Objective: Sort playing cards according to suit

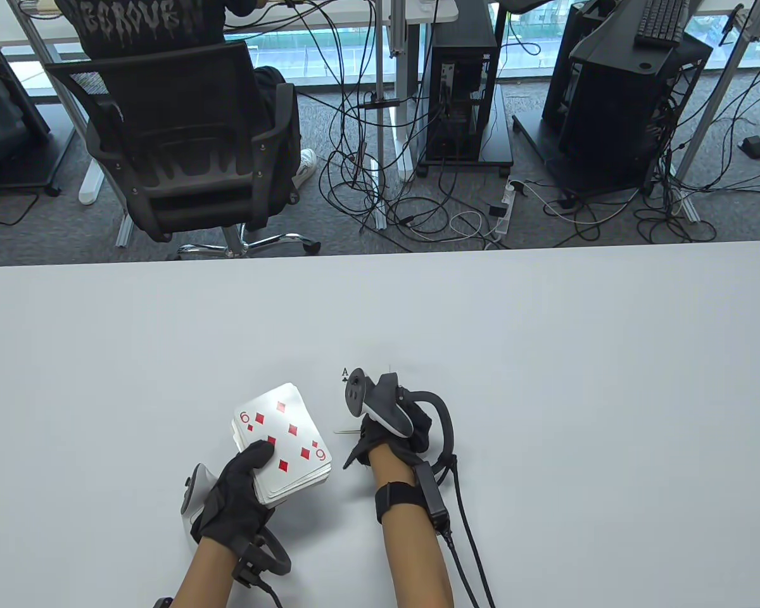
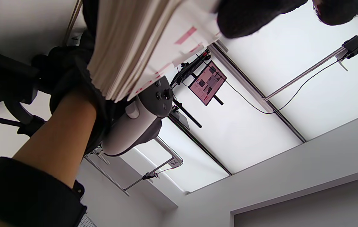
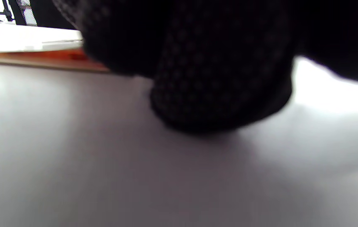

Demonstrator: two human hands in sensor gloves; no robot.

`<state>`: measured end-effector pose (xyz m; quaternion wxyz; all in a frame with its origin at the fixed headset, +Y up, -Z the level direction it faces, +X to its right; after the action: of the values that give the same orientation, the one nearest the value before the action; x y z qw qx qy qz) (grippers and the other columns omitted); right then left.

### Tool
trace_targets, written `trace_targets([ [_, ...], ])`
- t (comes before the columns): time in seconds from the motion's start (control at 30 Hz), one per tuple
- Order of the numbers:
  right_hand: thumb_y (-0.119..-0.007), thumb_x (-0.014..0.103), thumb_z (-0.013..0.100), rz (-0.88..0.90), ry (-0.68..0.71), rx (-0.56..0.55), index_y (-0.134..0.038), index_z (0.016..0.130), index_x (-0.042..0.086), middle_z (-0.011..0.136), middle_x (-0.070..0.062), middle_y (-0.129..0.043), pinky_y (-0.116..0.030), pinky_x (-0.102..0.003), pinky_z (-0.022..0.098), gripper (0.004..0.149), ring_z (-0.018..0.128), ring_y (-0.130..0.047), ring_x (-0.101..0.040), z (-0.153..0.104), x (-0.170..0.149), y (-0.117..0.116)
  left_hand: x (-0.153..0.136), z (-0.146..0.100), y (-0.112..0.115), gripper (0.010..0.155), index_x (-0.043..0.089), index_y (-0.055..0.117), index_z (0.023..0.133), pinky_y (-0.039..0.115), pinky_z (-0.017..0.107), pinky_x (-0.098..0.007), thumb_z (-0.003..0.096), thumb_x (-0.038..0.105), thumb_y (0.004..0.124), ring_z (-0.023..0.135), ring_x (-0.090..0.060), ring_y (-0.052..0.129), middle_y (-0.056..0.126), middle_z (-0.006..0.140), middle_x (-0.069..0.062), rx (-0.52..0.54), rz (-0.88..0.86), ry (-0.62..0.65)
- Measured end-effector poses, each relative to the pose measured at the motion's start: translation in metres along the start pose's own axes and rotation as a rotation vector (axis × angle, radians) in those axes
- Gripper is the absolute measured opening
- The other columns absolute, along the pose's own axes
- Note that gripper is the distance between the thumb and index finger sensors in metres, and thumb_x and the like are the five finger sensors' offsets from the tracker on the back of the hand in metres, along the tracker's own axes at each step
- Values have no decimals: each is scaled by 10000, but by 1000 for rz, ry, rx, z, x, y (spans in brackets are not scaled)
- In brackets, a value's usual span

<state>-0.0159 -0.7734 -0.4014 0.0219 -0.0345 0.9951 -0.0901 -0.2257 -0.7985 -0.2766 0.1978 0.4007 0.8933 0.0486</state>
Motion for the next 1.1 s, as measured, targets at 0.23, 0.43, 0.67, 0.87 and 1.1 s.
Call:
trace_targets([
  [0.23, -643, 345, 557, 127, 142, -75, -796, 673, -133, 277, -50, -928, -872, -404, 108, 515, 172, -993, -240, -13, -4, 15, -2, 0, 0, 650, 280, 248, 1109, 708, 694, -374, 644, 498, 647, 998, -274, 677, 454, 1133, -35, 3, -7, -11],
  [0.43, -637, 323, 566, 684, 452, -193, -734, 733, -212, 370, -145, -941, -864, -478, 170, 570, 266, -991, -347, -56, -8, 43, -3, 0, 0, 650, 279, 247, 1109, 705, 695, -378, 645, 497, 647, 1000, -277, 674, 452, 1134, -35, 11, 1, -23],
  [0.67, -696, 483, 532, 811, 638, -14, -461, 880, -251, 589, -248, -823, -799, -572, 315, 846, 477, -890, -483, -97, 7, 42, -5, 1, 1, 652, 279, 247, 1110, 699, 697, -386, 644, 495, 650, 1002, -282, 668, 450, 1134, -38, -1, 11, -26],
  [0.87, -761, 413, 492, 819, 622, -154, -603, 797, -157, 443, -128, -875, -856, -460, 231, 665, 351, -960, -325, -102, 11, 41, -4, 2, 2, 646, 284, 264, 1110, 702, 693, -390, 642, 509, 649, 993, -282, 680, 464, 1132, -37, -28, 23, -10],
  [1.1, -692, 246, 534, 911, 591, -196, -722, 708, -128, 348, -102, -934, -883, -435, 166, 414, 261, -1000, -292, -98, -1, 41, -6, 4, 4, 654, 288, 270, 1111, 702, 696, -391, 637, 493, 671, 995, -282, 683, 468, 1134, -34, -58, 14, -9],
])
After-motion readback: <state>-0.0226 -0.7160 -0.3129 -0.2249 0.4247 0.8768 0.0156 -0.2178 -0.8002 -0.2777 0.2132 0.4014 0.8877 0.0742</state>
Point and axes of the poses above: the tracker on the back of each hand, its own x axis roughly to the thumb side, its own z axis roughly from the wrist to the fingertips, y = z × x, the point moved 1 cm from there along z, roughly from the wrist to the fingertips
